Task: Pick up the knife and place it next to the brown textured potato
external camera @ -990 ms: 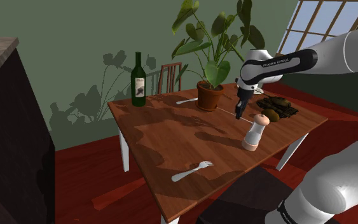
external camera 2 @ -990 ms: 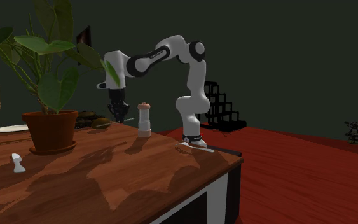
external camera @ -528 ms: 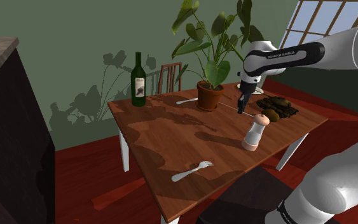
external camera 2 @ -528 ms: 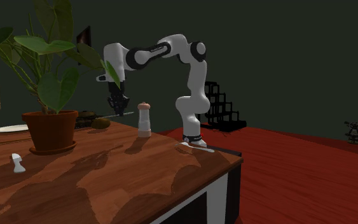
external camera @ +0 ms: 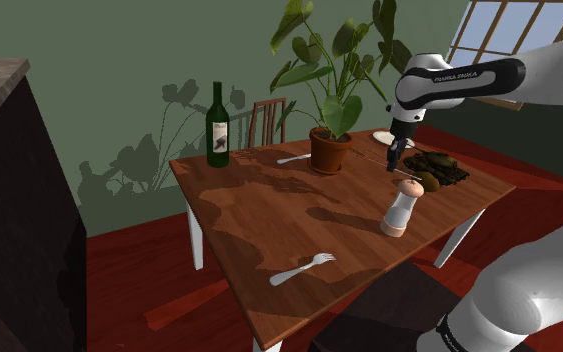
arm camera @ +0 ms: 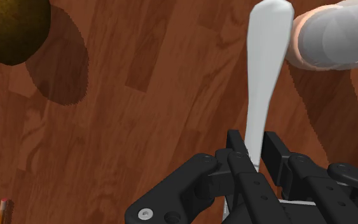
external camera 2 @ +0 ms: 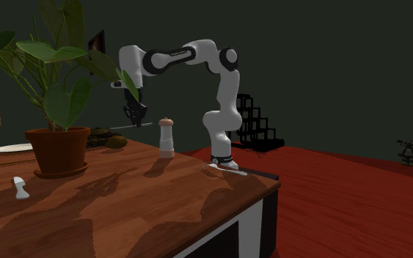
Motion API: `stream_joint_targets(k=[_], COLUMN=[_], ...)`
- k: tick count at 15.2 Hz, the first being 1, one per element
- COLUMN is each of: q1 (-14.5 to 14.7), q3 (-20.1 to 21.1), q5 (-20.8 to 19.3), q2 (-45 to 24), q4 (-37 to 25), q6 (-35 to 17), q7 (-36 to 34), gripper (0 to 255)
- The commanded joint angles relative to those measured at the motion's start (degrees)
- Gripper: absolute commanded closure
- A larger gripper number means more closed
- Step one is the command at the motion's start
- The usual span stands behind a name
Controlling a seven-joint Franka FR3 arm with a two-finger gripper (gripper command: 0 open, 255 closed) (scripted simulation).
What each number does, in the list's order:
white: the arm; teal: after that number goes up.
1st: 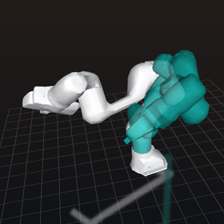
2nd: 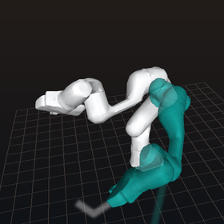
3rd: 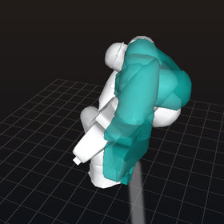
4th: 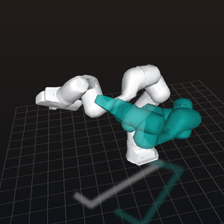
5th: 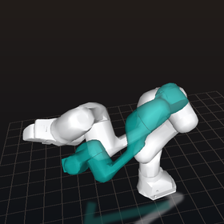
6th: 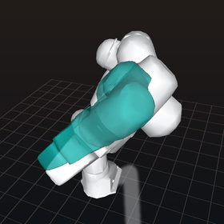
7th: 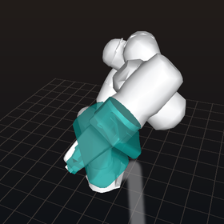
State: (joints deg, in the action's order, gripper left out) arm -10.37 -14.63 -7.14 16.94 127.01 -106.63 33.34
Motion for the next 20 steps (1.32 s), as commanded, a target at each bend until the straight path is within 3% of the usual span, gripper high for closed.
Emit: stream_joint_targets(k=[1, 7, 20], q1=[-1.15, -4.29, -4.42], q3=[-1.76, -6.93, -8.03], q5=[-0.73, -2.34, -2.13], q2=[-0.03, -1.17, -4.38], q4=[0.15, -1.44, 5.83], q6=[-0.40, -0.72, -11.09], q7=[2.61, 10.29, 10.34], gripper=[255, 255, 255])
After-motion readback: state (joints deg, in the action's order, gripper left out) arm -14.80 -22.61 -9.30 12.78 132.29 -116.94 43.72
